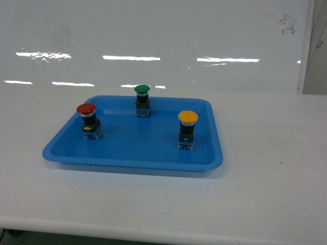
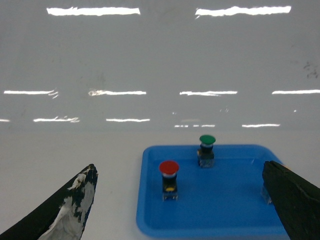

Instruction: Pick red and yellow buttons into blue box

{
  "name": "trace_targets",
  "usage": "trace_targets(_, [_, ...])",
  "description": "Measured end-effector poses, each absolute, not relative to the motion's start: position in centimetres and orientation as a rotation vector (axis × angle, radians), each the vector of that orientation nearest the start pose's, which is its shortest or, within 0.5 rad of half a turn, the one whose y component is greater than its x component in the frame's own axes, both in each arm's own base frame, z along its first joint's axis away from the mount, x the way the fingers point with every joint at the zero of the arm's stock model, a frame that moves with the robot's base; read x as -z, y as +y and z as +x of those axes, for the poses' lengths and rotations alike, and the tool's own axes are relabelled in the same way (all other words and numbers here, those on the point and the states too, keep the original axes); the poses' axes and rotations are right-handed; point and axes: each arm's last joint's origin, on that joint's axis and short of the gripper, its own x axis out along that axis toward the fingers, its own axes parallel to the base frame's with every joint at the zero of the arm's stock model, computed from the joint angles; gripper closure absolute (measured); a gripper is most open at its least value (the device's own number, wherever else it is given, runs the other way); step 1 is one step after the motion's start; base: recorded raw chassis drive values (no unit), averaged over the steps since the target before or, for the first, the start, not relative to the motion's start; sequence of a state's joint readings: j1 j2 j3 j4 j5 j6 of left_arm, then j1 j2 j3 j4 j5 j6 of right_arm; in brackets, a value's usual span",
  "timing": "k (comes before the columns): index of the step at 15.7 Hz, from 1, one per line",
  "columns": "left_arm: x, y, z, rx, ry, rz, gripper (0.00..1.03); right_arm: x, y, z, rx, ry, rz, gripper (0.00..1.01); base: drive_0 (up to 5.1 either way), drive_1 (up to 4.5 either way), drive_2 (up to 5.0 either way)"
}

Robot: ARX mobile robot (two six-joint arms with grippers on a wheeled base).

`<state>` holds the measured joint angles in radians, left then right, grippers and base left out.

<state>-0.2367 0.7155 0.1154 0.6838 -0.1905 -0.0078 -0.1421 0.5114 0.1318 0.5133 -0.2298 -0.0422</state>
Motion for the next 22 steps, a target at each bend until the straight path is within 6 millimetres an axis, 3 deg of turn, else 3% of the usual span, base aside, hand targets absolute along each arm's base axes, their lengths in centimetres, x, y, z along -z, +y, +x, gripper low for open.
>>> trace_targets(6, [-20.6, -4.1, 22.0, 0.032, -0.027, 0.024, 0.05, -22.3, 0.6, 17.1, -0.296, -0.07, -0.088, 0.03, 0.0, 0.0, 0.0])
trace_targets(14, [-20.5, -4.1, 22.1, 0.031, -0.017, 0.031, 0.05, -22.4, 0.7, 17.2, -0.308, -0.079, -0.091, 0.03, 0.0, 0.0, 0.0])
trace_targets(16, [-20.4, -3.9, 22.3, 0.027, -0.025, 0.029, 0.05, -22.3, 0.9, 18.2, -0.306, -0.118, -0.1, 0.03, 0.0, 0.0, 0.0])
trace_targets(18, [-20.1, -3.8, 24.8, 0.021, -0.012, 0.046, 0.05, -21.0, 1.9, 19.6, -0.347, -0.05, -0.098, 0.03, 0.0, 0.0, 0.0])
trace_targets(20, [-18.6, -3.3, 27.6, 0.003, 0.081, 0.099, 0.05, -20.9, 3.2, 20.3, -0.432, -0.059, -0.113, 0.03, 0.0, 0.0, 0.0])
trace_targets(22, [-18.8, -3.4, 29.4, -0.025, 0.076, 0.126, 0.05, -20.3, 3.6, 21.1, -0.458, -0.029, -0.127, 0.03, 0.0, 0.0, 0.0])
